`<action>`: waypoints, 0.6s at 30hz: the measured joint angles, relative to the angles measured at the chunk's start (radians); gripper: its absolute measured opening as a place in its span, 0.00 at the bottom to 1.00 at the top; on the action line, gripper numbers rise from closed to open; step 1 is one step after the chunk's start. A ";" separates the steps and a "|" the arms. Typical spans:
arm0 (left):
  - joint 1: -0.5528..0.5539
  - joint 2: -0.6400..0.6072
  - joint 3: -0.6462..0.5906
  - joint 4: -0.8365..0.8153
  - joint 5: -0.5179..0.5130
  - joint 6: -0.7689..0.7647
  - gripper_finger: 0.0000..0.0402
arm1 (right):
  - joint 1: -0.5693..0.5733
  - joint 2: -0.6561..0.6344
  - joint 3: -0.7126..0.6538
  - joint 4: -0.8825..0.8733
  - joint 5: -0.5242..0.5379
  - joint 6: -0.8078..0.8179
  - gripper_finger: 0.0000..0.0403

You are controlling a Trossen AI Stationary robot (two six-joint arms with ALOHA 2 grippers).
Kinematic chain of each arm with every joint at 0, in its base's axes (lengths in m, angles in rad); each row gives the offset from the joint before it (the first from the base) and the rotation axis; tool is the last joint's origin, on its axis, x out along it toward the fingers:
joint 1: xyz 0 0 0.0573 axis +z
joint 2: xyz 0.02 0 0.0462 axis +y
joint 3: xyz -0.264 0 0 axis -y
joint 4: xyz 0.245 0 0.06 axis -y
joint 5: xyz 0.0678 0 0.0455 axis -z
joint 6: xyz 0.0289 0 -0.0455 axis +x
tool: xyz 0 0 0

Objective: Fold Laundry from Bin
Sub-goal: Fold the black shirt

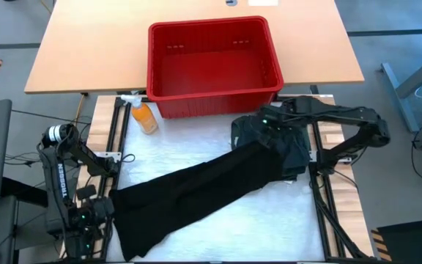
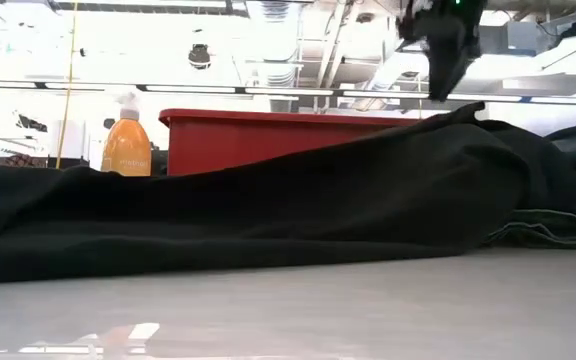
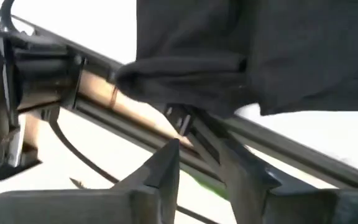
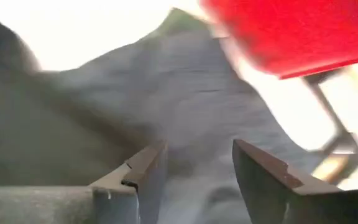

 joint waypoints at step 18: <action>0.107 -0.011 -0.039 0.292 -0.633 0.261 0.35 | 0.794 0.013 -0.272 0.800 0.155 0.563 0.51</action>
